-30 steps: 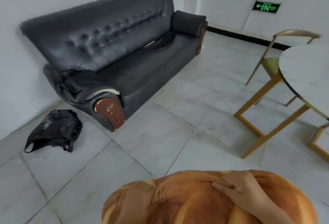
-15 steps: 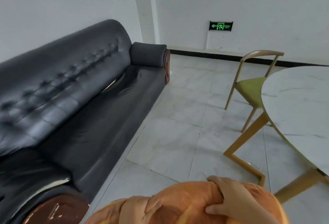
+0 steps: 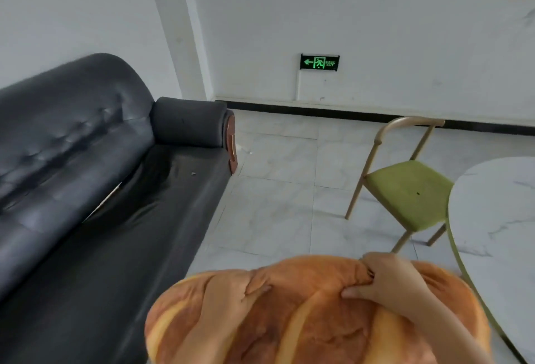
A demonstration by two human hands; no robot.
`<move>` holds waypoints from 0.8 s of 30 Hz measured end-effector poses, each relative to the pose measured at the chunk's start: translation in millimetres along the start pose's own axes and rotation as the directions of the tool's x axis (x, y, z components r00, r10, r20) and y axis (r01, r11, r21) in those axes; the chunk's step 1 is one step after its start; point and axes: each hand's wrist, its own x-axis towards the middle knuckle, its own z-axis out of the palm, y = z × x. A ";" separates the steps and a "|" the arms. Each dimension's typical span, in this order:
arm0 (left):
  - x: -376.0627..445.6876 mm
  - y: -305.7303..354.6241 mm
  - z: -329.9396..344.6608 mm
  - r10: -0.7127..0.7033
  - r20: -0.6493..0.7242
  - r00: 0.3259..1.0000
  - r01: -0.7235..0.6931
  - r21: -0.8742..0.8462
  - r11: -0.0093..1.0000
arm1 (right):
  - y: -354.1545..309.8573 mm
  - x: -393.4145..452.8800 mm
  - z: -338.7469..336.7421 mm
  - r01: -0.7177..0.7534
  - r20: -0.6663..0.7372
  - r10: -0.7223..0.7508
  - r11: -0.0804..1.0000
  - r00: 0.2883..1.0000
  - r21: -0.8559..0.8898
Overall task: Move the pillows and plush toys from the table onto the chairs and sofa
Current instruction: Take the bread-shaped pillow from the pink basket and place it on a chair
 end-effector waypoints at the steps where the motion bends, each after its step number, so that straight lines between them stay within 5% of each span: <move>1: 44.1 21.0 -56.8 0.110 -0.108 0.988 -0.103 0.066 0.992 | 3.7 17.7 -18.7 -0.045 -0.076 0.048 0.998 0.996 0.042; 3: 116.2 6.6 -42.1 0.236 -0.201 0.951 -0.209 0.148 0.967 | 14.2 51.1 -44.1 -0.078 -0.215 0.090 0.995 0.972 0.064; 5: 152.1 -5.1 -24.3 0.222 -0.038 0.974 -0.218 0.085 0.972 | 29.7 74.4 -45.1 -0.122 -0.213 0.143 0.986 0.967 0.113; 12: 274.5 -47.5 65.1 0.387 0.142 0.911 -0.406 0.143 0.903 | 97.0 164.1 -26.3 -0.293 -0.125 0.333 0.920 0.935 0.262; 17: 415.6 -52.1 109.2 0.465 0.057 0.883 -0.469 0.124 0.875 | 169.1 274.8 -72.6 -0.184 -0.423 0.293 0.942 0.857 0.281; 24: 554.0 -10.6 153.2 0.561 0.092 0.823 -0.568 0.084 0.819 | 255.5 344.8 -143.6 -0.191 -0.462 0.324 0.931 0.826 0.312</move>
